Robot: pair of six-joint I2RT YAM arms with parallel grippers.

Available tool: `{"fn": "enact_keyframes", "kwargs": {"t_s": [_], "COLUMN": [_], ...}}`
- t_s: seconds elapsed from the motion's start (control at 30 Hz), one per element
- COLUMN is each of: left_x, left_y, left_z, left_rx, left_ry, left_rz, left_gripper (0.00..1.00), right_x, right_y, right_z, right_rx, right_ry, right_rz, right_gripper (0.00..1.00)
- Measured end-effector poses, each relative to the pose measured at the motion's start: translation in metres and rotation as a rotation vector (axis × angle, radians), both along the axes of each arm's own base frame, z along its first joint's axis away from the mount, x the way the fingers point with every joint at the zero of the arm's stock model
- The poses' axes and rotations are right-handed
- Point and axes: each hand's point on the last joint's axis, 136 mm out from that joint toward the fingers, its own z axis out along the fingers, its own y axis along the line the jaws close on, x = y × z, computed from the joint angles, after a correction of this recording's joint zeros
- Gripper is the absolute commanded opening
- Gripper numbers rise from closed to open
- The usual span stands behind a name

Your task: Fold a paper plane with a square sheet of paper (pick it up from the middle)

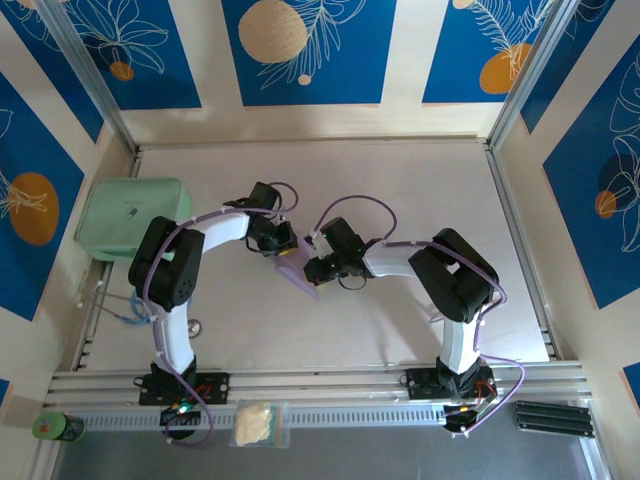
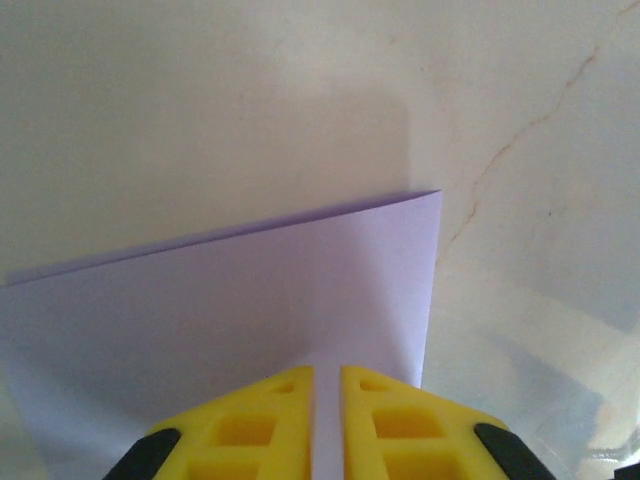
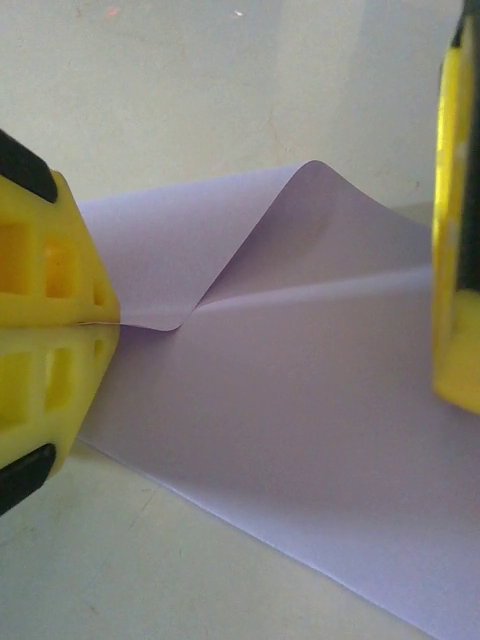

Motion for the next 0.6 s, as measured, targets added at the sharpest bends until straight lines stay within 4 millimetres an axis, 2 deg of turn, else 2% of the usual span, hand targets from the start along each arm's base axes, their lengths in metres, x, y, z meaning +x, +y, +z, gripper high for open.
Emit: {"fn": "enact_keyframes", "kwargs": {"t_s": [0.23, 0.37, 0.6], "left_x": [0.000, -0.005, -0.005], "left_y": [0.004, 0.007, 0.007], "left_z": [-0.003, -0.012, -0.012], "left_rx": [0.022, 0.041, 0.049], "left_ry": [0.002, 0.029, 0.028], "left_rz": [0.006, 0.002, -0.020], "left_gripper": [0.08, 0.05, 0.02], "right_x": [0.001, 0.002, 0.005], "right_y": [0.000, 0.001, 0.002], "right_z": [0.001, 0.002, 0.005], "right_rx": [0.001, 0.004, 0.009], "right_ry": [-0.001, -0.005, -0.011], "right_rz": [-0.002, -0.002, -0.004], "right_gripper": [0.00, 0.00, 0.00]}}
